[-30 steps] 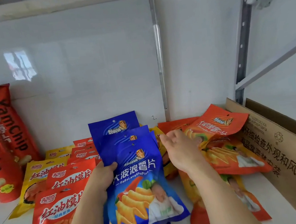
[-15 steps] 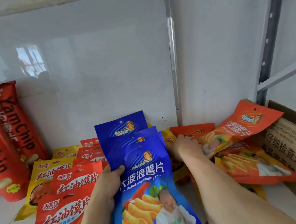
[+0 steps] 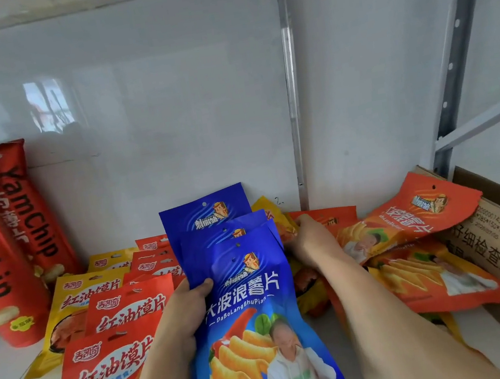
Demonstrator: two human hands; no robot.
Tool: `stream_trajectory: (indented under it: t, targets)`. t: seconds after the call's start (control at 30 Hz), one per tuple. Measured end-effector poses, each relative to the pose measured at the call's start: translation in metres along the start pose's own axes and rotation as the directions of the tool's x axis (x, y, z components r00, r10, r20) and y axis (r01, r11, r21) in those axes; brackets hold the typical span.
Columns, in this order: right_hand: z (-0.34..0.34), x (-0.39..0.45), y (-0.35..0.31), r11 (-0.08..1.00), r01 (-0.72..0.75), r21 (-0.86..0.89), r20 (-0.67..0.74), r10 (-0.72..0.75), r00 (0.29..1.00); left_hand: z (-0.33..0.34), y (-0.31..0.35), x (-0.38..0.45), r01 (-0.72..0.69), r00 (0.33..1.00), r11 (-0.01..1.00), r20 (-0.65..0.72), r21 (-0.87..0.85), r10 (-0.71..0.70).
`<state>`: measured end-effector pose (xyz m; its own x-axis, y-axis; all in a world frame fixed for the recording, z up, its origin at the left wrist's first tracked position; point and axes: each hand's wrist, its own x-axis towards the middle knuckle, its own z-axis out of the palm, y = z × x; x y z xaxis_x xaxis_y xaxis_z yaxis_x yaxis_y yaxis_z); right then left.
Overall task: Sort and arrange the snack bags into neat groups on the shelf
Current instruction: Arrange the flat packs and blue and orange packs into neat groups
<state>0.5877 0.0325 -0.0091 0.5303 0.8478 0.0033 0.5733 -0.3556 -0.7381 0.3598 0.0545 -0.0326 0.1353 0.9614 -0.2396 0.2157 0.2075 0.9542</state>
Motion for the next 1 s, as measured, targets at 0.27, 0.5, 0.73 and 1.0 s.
stream_trajectory:
  t: [0.27, 0.5, 0.73, 1.0]
  targets:
    - [-0.049, -0.003, 0.029, 0.991, 0.094, 0.094, -0.296, -0.063, 0.953, 0.009, 0.010, 0.007, -0.015, 0.999, 0.999, 0.027, -0.049, 0.016]
    - [-0.070, -0.018, 0.049, 0.910, 0.152, 0.385, -0.541, 0.090, 0.836, 0.012, 0.021, 0.021, -0.044, 0.998, 0.999, 0.049, -0.008, 0.044]
    - [-0.086, -0.017, 0.032, 0.752, 0.289, 0.593, -0.564, 0.132, 0.815, 0.017, 0.027, 0.032, -0.064, 0.995, 0.998, 0.075, 0.010, 0.063]
    - [-0.091, -0.024, 0.047, 0.845, 0.239, 0.478, -0.554, 0.079, 0.829, 0.018, 0.029, 0.034, -0.147, 0.986, 0.986, 0.090, 0.083, 0.140]
